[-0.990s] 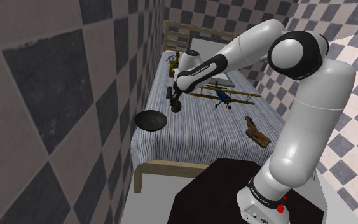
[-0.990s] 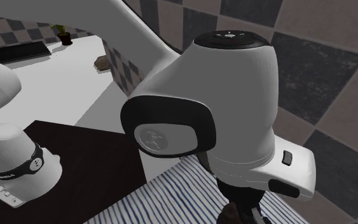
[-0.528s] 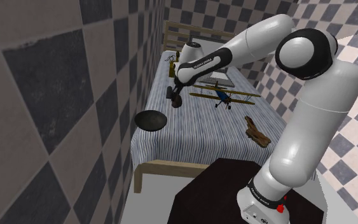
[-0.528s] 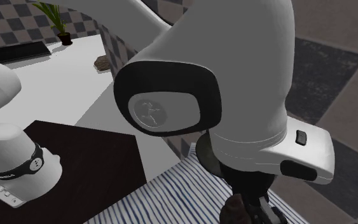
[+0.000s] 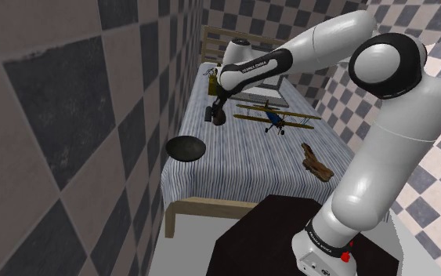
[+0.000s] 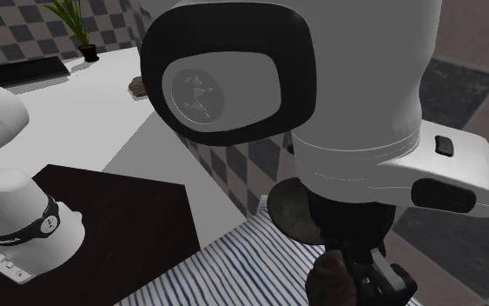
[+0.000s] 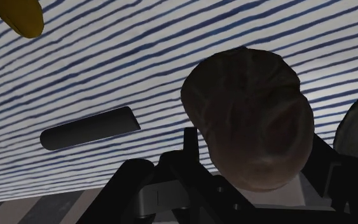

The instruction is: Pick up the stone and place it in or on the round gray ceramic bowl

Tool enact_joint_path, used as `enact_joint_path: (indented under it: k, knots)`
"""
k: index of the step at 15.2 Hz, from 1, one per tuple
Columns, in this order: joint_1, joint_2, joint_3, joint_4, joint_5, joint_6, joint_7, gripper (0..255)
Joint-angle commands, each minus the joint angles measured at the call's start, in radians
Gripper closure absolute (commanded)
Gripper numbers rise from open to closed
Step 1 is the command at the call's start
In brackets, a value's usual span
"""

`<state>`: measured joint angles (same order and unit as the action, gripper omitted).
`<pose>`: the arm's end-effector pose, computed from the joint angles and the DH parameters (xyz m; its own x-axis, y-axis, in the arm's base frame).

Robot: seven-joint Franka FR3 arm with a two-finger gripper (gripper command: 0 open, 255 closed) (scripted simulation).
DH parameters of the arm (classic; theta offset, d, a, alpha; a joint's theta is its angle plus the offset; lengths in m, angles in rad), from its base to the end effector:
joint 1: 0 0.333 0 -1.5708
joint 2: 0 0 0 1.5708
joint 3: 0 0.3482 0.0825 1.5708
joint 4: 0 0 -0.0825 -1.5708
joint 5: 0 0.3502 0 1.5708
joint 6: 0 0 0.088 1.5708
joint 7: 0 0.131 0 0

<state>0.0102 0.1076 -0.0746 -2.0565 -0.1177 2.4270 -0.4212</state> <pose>0.5737 -0.0382 0.4396 0.8812 0.4331 0.1898 0.3970 -0.8957 0.2004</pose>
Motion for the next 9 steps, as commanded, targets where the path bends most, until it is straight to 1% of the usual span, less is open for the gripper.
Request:
enact_joint_path:
  k: [1,3,9]
  knots:
    - [0.001,-0.014,0.001,0.011,0.001,-0.026,-0.001,255]
    - [0.001,-0.024,0.001,0.024,0.002,-0.047,-0.004,255]
    - [0.078,-0.064,0.060,0.001,-0.050,-0.082,0.161,255]
